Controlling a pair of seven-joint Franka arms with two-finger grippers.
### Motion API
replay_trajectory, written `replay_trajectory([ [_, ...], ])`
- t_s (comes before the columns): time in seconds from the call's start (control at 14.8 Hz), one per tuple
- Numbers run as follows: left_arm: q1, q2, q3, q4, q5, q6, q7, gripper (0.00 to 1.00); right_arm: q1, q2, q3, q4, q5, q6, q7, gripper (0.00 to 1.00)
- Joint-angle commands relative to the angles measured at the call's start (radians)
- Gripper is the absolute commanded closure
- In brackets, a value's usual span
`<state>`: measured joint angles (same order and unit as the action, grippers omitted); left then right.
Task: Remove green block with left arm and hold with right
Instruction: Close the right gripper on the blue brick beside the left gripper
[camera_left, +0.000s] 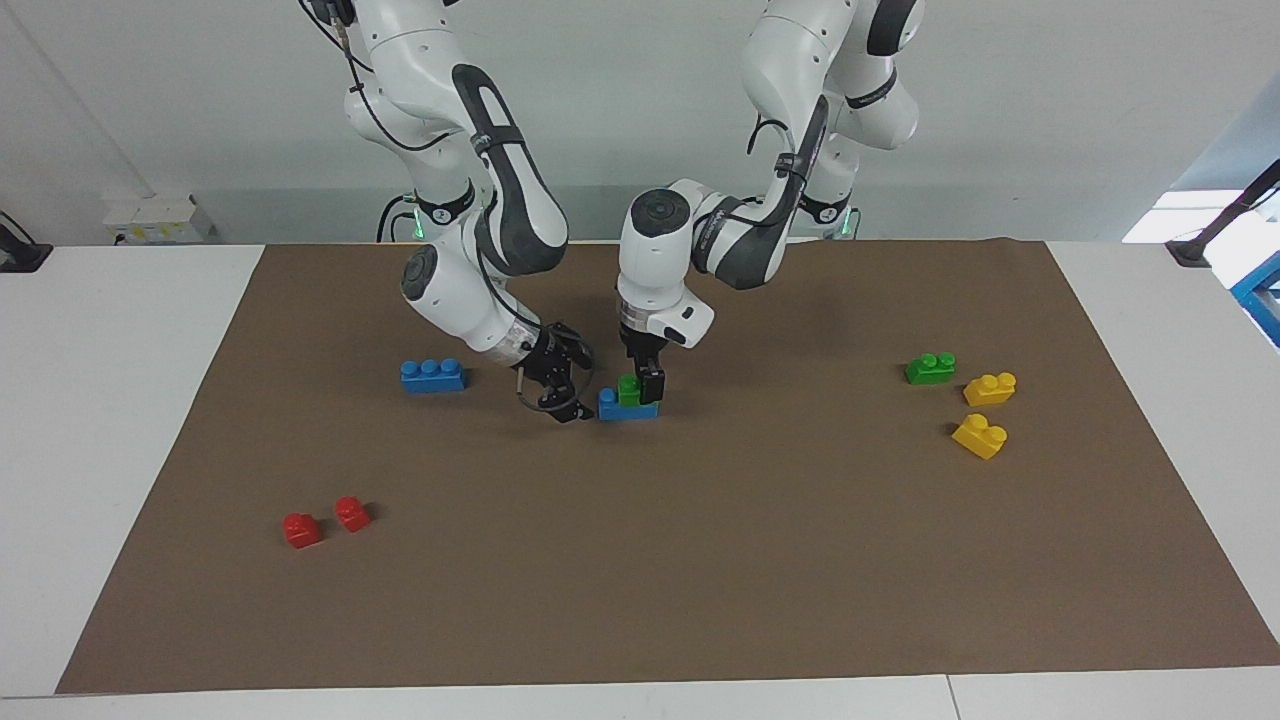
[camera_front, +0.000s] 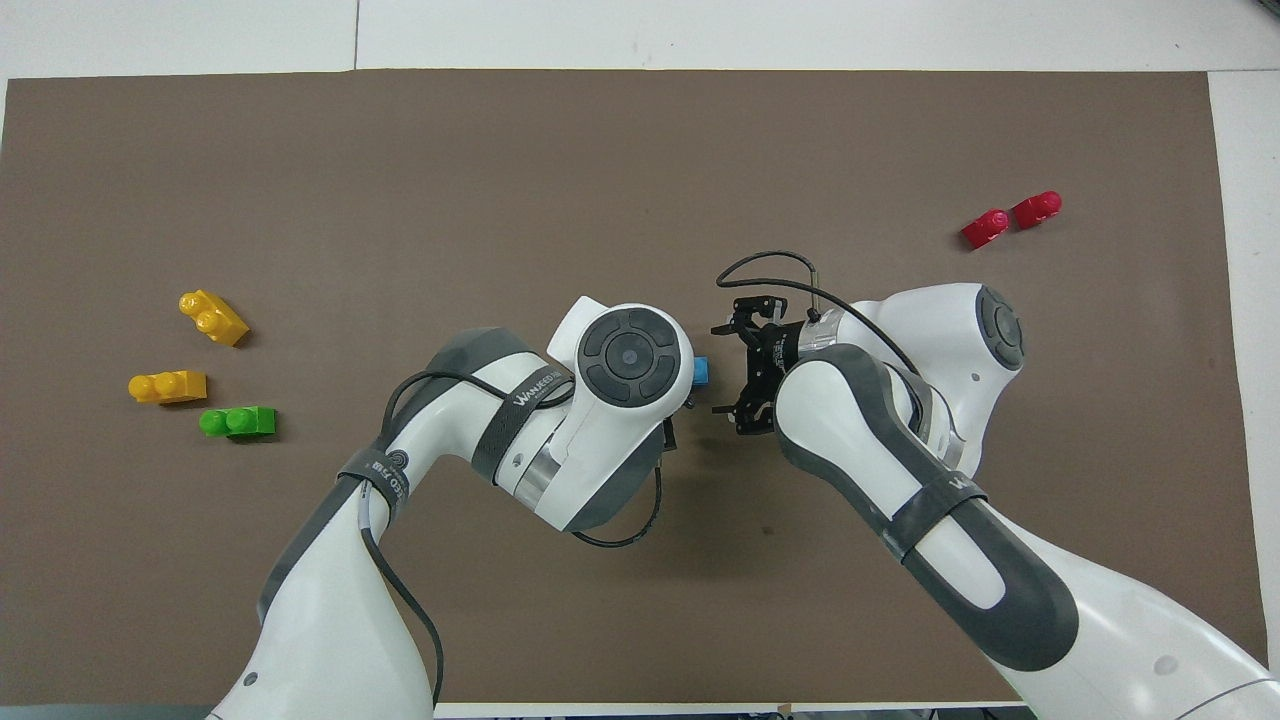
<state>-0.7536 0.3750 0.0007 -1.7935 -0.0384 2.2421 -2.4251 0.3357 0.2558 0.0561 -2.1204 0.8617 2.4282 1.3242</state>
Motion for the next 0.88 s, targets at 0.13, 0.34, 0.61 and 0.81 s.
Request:
replay_trajectory([
  [0.13,-0.013,-0.005,0.012,-0.021,-0.006,0.021,-0.014,0.0,0.025,0.045,-0.001,0.023,0.033,0.051,-0.04,0.0],
  [0.34,-0.013,-0.005,0.013,-0.023,-0.006,0.021,-0.015,0.0,0.031,0.066,0.001,0.031,0.034,0.089,-0.052,0.0],
  [0.61,-0.013,-0.005,0.016,-0.026,-0.006,0.021,-0.015,0.0,0.046,0.082,0.001,0.036,0.034,0.121,-0.052,0.0],
  [0.81,-0.013,-0.007,0.016,-0.032,-0.006,0.028,-0.015,0.0,0.083,0.086,0.001,0.039,0.098,0.156,-0.052,0.0],
])
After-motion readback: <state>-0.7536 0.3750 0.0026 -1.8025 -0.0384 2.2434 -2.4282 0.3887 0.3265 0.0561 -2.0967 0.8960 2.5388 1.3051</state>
